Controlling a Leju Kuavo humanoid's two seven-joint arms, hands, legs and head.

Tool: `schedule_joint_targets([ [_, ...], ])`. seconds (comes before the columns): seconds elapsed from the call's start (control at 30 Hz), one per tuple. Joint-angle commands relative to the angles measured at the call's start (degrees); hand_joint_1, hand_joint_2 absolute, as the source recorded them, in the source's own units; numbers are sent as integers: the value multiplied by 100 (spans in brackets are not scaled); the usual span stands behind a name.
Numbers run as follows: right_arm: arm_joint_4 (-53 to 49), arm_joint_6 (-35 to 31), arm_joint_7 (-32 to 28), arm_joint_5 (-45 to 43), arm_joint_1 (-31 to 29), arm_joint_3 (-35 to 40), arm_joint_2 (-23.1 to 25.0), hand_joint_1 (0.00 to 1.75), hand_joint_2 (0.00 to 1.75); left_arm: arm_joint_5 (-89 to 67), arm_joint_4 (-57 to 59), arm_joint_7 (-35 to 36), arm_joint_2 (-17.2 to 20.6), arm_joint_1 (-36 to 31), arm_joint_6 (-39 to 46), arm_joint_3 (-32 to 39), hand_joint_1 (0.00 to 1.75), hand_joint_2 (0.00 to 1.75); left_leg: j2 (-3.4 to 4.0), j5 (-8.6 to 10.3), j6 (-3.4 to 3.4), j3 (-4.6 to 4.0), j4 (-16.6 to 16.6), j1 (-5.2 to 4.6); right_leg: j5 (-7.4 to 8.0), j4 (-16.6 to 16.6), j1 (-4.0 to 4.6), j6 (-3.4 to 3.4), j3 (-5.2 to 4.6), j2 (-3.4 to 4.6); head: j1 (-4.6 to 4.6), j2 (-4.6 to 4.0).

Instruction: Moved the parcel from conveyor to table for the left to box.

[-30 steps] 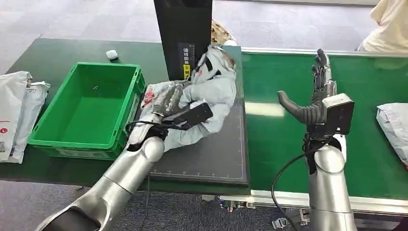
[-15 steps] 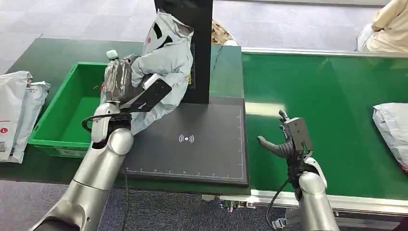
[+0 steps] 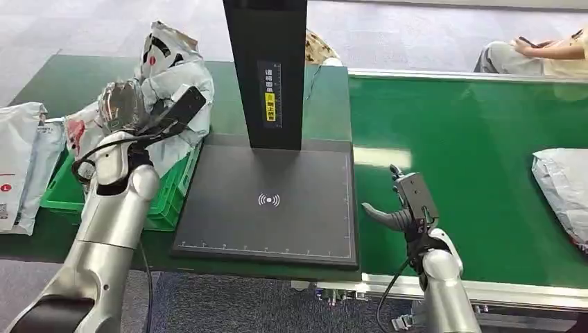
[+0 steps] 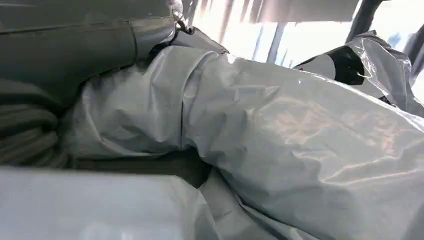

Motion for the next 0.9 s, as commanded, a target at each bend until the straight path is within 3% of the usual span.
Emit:
schedule_joint_targets([
  [0.03, 474, 56, -53, 40, -427, 245, 92, 0, 175, -157, 2518, 288, 238, -783, -669, 337, 175, 175, 27, -4, -4, 20, -6, 1, 3, -5, 2, -7, 10, 24, 0, 0],
  [0.1, 489, 79, -85, 13, -516, 251, 44, 0, 175, 17, 2638, 77, 203, -794, -696, 474, 175, 175, 19, -4, -3, 17, -6, 0, 0, -5, 1, -6, 11, 16, 2, 0],
  [0.23, 595, 102, -86, -7, -644, 324, -36, 0, 175, -219, 2762, 487, 232, -813, -782, 368, 175, 175, 20, -5, -2, 19, -5, 1, -1, -5, 2, -8, 12, 16, 2, 0],
  [0.27, 613, 97, -87, -7, -643, 339, -35, 0, 175, -227, 2762, 539, 229, -805, -781, 382, 0, 175, 18, -5, -2, 13, -2, 1, 0, -3, 2, -6, 8, 16, 0, 0],
  [0.57, 222, 18, -134, -58, -315, 351, -85, 0, 175, 93, 2075, 284, 154, -723, 288, 717, 0, 175, 5, -4, -5, 16, -6, 4, -4, -6, 6, -10, 13, 2, 0, 0],
  [0.8, 189, -6, -132, -74, -274, 318, -98, 0, 175, 313, 1752, 76, 168, -686, 473, 830, 0, 175, 7, -4, -2, 14, -3, 3, -4, -6, 7, -6, 11, 4, 2, 0],
  [0.9, 115, -30, -137, -115, -194, 287, -115, 0, 175, 738, 1331, -306, 127, -518, 867, 995, 0, 175, 7, -3, -2, 8, -2, 3, -2, -4, 5, -5, 5, 4, 0, 0],
])
